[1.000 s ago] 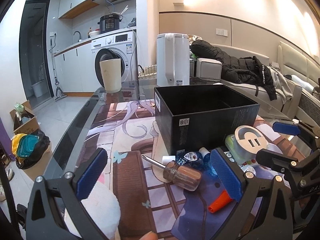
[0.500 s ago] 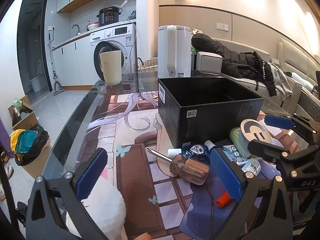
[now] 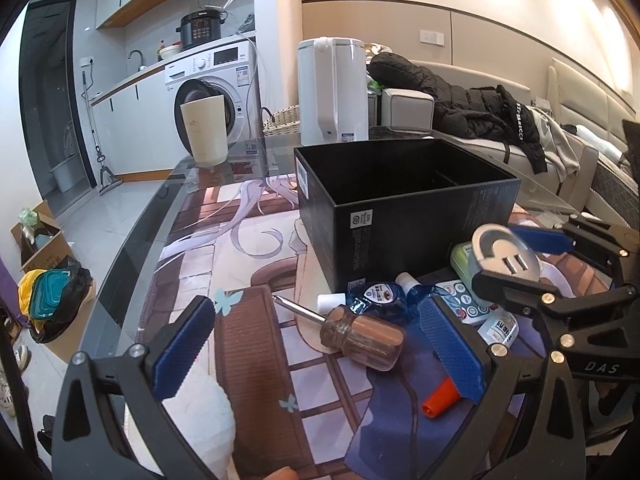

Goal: Organize rigid objects
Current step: 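Close the right tool on the white round USB hub while the left tool approaches the screwdriver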

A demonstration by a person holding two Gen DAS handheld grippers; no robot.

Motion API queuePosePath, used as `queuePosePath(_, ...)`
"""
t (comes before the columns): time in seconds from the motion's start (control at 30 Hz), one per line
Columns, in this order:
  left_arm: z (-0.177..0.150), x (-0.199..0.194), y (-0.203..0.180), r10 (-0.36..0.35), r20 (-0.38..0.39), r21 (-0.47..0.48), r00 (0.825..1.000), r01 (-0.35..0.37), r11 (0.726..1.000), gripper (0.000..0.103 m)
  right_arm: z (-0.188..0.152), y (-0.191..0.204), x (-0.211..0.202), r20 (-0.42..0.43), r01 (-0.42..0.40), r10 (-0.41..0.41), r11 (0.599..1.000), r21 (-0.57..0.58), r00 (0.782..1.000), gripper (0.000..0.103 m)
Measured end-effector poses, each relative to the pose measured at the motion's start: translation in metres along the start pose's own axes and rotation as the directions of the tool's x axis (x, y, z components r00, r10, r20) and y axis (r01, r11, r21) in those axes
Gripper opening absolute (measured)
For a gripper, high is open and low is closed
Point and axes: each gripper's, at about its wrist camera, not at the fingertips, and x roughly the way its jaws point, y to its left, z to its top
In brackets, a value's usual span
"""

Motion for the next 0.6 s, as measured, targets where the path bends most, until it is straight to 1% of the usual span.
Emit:
queuePosePath(0.13, 0.001, 0.003, -0.001, -0.014, -0.023, 0.014, 1.000, 0.014, 1.000, 0.102, -0.001, 0.001, -0.006, 0.027, -0.011, 0.011, 1.000, -0.001, 1.000, 0.059)
queuePosePath(0.23, 0.002, 0.007, -0.005, -0.014, -0.042, 0.039, 0.999, 0.016, 0.999, 0.095, -0.002, 0.001, -0.010, 0.034, -0.017, 0.016, 1.000, 0.003, 0.999, 0.059)
queuePosePath(0.3, 0.001, 0.011, -0.009, -0.019, -0.063, 0.064, 0.998, 0.023, 0.998, 0.083, -0.003, 0.000, -0.011, 0.034, -0.015, 0.015, 1.000, 0.004, 0.999, 0.059)
queuePosePath(0.4, 0.000, 0.014, -0.014, -0.026, -0.080, 0.094, 0.996, 0.033, 0.995, 0.070, -0.004, -0.003, -0.013, 0.035, -0.013, 0.012, 1.000, 0.007, 0.999, 0.059)
queuePosePath(0.43, 0.000, 0.015, -0.015, -0.033, -0.083, 0.099, 0.996, 0.041, 0.994, 0.068, -0.004, -0.004, -0.014, 0.036, -0.010, 0.010, 1.000, 0.010, 0.999, 0.059)
queuePosePath(0.5, -0.001, 0.015, -0.015, -0.056, -0.087, 0.100, 0.995, 0.064, 0.993, 0.058, -0.005, -0.006, -0.016, 0.037, -0.009, 0.008, 1.000, 0.014, 0.999, 0.059)
queuePosePath(0.53, -0.001, 0.014, -0.015, -0.063, -0.086, 0.101, 0.994, 0.072, 0.992, 0.055, -0.005, -0.007, -0.017, 0.038, -0.007, 0.007, 1.000, 0.016, 0.999, 0.059)
queuePosePath(0.57, -0.002, 0.013, -0.016, -0.067, -0.083, 0.104, 0.994, 0.076, 0.992, 0.048, -0.005, -0.008, -0.018, 0.040, -0.005, 0.004, 1.000, 0.017, 0.999, 0.059)
queuePosePath(0.6, -0.002, 0.012, -0.017, -0.071, -0.075, 0.108, 0.995, 0.079, 0.991, 0.043, -0.005, -0.009, -0.019, 0.041, -0.003, 0.002, 1.000, 0.016, 0.999, 0.059)
